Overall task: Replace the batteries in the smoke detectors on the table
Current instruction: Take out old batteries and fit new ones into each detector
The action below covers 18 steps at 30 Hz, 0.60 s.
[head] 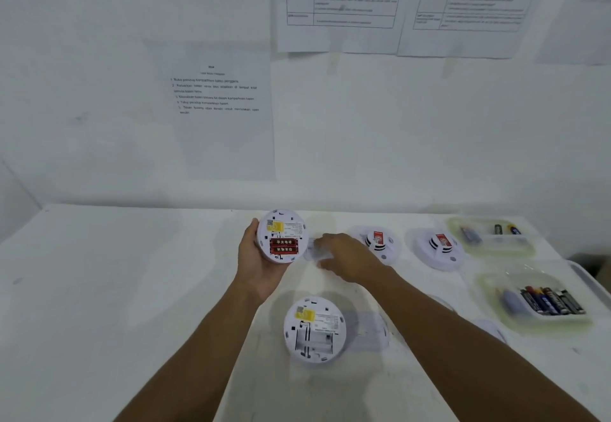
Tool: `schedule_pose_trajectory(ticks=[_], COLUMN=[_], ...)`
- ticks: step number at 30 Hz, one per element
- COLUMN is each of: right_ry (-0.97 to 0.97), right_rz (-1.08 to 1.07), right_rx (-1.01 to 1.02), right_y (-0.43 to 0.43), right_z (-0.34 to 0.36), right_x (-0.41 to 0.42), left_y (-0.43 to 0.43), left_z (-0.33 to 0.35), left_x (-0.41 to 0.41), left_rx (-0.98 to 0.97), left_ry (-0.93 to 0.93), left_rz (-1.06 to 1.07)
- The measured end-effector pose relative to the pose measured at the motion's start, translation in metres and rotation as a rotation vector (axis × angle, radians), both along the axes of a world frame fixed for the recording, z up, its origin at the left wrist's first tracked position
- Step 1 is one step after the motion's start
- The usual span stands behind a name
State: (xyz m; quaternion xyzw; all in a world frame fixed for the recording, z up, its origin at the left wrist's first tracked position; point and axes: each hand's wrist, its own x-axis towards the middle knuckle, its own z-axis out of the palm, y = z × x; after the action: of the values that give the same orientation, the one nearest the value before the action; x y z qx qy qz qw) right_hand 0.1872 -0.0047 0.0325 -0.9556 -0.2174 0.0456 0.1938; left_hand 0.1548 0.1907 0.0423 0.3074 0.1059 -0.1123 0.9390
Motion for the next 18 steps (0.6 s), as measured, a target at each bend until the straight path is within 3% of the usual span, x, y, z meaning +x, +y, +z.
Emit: schedule_pose_trajectory(ticks=[4, 7, 15, 18], right_ry=[-0.152, -0.249, -0.365, -0.22], right_rz=[0.039, 0.028, -0.125, -0.256], right_rx=[-0.192, -0.222, -0.017, 0.299], right_y=[0.005, 0.005, 0.004, 0.004], right_z=[0.0, -0.001, -0.005, 0.0], right_x=[-0.001, -0.005, -0.009, -0.012], left_y=[0.007, 0.013, 0.024, 0.024], left_z=[-0.002, -0.004, -0.01, -0.011], left_x=[0.003, 0.006, 0.008, 0.007], left_rx=[-0.022, -0.026, -0.028, -0.04], left_ry=[0.005, 0.002, 0.01, 0.011], left_rz=[-0.002, -0.006, 0.01, 0.003])
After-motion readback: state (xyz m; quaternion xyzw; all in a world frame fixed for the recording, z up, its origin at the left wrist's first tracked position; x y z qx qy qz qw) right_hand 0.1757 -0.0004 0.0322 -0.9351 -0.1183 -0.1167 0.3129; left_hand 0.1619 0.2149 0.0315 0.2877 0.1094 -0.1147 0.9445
